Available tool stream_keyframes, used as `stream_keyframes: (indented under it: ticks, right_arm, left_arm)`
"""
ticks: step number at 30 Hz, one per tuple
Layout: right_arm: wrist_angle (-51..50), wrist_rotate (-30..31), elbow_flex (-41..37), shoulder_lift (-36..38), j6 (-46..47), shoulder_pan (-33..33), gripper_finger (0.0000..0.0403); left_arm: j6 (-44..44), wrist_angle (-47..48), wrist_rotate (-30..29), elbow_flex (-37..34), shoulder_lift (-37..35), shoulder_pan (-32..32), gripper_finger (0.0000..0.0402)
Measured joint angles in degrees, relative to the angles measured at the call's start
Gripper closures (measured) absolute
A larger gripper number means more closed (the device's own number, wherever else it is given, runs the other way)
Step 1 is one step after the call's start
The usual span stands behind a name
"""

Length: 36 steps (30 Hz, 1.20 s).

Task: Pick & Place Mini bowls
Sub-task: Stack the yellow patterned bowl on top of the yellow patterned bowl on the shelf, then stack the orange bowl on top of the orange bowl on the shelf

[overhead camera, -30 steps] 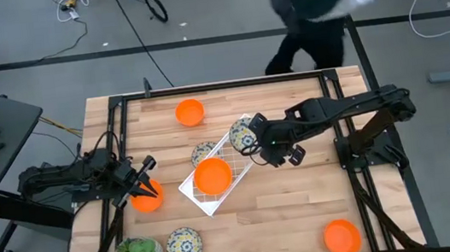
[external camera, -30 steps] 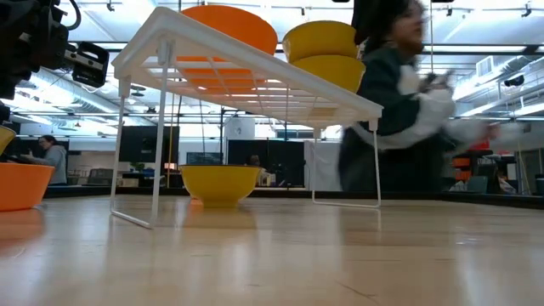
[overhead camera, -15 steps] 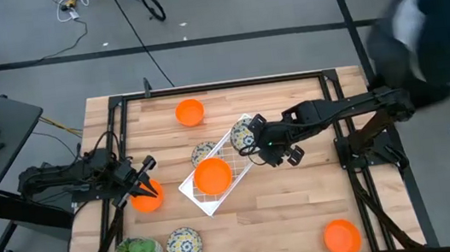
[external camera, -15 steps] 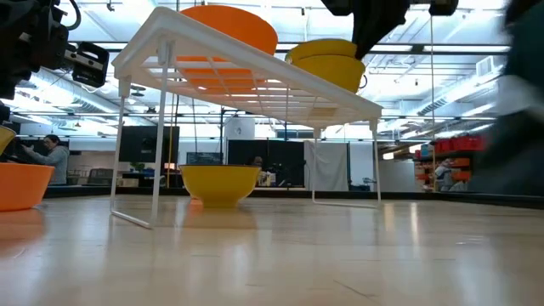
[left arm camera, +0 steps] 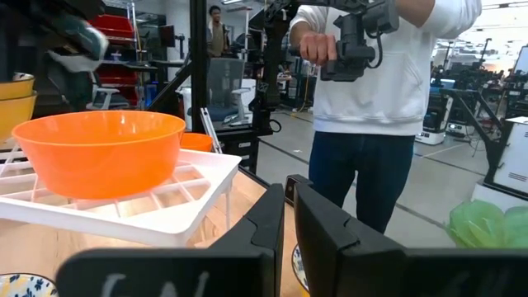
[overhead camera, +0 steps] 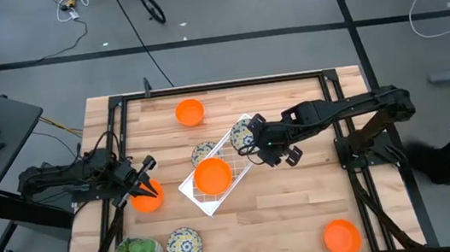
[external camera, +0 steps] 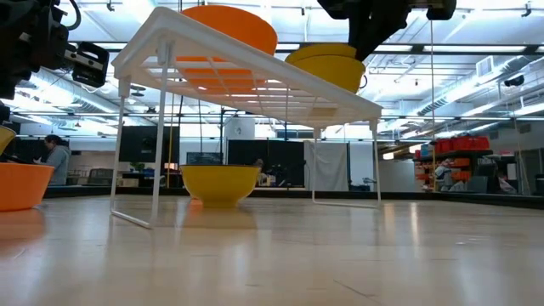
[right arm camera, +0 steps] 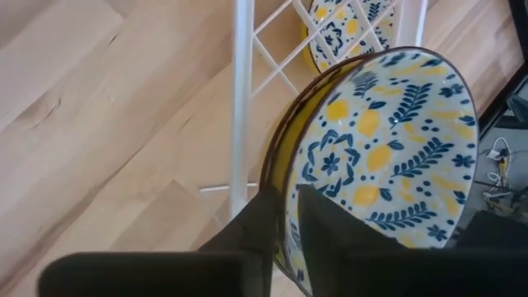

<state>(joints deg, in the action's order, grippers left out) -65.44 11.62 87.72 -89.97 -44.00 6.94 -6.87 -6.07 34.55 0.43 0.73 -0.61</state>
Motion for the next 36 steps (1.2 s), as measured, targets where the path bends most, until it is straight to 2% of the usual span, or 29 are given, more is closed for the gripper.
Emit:
stream_keyframes:
  ticks: [17, 23, 31, 36]
  right_arm:
    - [1.0, 1.3, 0.0, 1.7, 0.4, 0.0, 0.0267]
    - [1.0, 1.7, 0.0, 2.9, 1.2, 0.3, 0.0263]
    - [0.3, 2.5, 0.0, 5.6, 5.1, 4.3, 0.0266]
    - [-1.9, 2.5, 0.0, 6.3, 11.2, 7.2, 0.0266]
  left_arm:
    - [0.0, 0.0, 0.0, 0.0, 0.0, 0.0, 0.0365]
    - [0.0, 0.0, 0.0, 0.0, 0.0, 0.0, 0.0365]
    - [0.0, 0.0, 0.0, 0.0, 0.0, 0.0, 0.0365]
    - [0.0, 0.0, 0.0, 0.0, 0.0, 0.0, 0.0365]
